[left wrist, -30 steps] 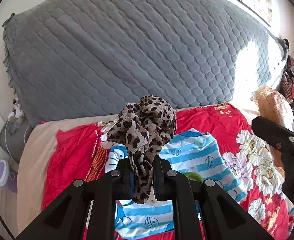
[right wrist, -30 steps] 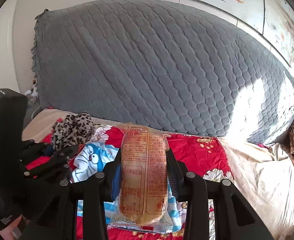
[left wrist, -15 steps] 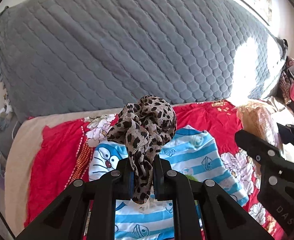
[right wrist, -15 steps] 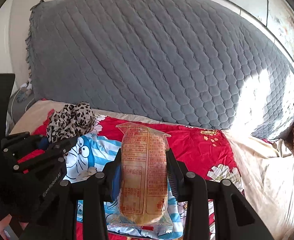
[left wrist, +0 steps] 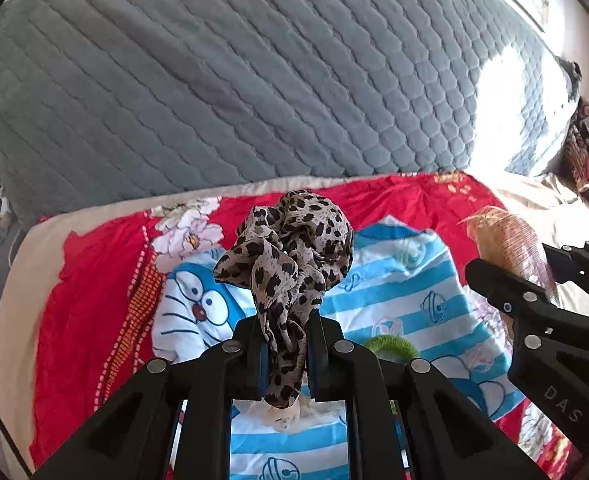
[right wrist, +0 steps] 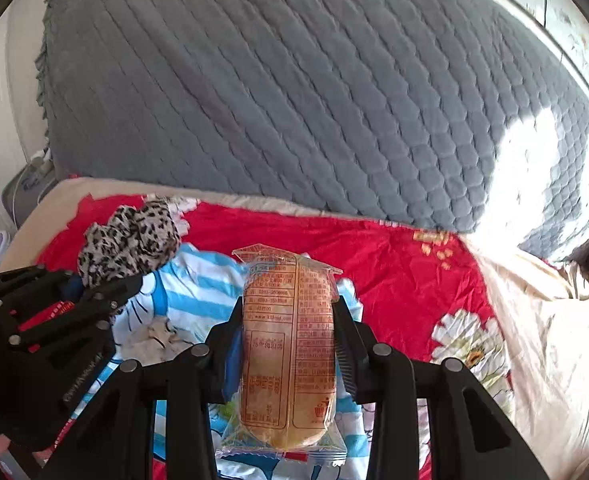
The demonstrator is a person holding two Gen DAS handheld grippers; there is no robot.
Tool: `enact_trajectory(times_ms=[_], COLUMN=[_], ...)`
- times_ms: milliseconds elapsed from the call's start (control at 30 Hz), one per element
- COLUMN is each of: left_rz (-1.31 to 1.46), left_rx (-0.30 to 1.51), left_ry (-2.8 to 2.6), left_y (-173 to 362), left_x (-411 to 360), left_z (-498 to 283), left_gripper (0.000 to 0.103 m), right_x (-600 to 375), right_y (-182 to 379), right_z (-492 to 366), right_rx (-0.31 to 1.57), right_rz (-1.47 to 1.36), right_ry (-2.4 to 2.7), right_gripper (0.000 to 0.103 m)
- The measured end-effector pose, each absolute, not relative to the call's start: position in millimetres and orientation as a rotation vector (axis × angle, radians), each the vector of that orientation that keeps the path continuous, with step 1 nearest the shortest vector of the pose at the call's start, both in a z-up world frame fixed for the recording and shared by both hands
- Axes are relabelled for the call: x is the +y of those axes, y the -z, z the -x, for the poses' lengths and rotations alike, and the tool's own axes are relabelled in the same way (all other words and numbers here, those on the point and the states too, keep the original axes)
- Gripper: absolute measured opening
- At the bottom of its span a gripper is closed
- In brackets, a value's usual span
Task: Organize objects
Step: 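Lift both held items and carry them toward the striped shirt in the tray, then lower the scrunchie and pastry onto the striped shirt with both tools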
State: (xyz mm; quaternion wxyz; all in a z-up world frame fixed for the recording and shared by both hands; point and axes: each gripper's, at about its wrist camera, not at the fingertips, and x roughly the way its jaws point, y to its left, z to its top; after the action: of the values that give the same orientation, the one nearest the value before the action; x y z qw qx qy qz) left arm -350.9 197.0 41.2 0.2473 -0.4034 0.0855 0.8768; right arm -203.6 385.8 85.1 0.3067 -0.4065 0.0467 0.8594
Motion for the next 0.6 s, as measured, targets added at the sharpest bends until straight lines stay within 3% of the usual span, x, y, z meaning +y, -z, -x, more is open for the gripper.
enact_trajectory(times_ms=[600], left_rz=[1.232], left_rx=[0.325], left_ry=[-2.278], left_y=[30.5], left_x=[226.7], left_z=[344.1], left_gripper=[0.013], right_x=[423.1], right_y=[-0.1], right_z=[211.8], right_rx=[0.198], right_rz=[1.265], right_ry=[-2.162], right_gripper=[0.039])
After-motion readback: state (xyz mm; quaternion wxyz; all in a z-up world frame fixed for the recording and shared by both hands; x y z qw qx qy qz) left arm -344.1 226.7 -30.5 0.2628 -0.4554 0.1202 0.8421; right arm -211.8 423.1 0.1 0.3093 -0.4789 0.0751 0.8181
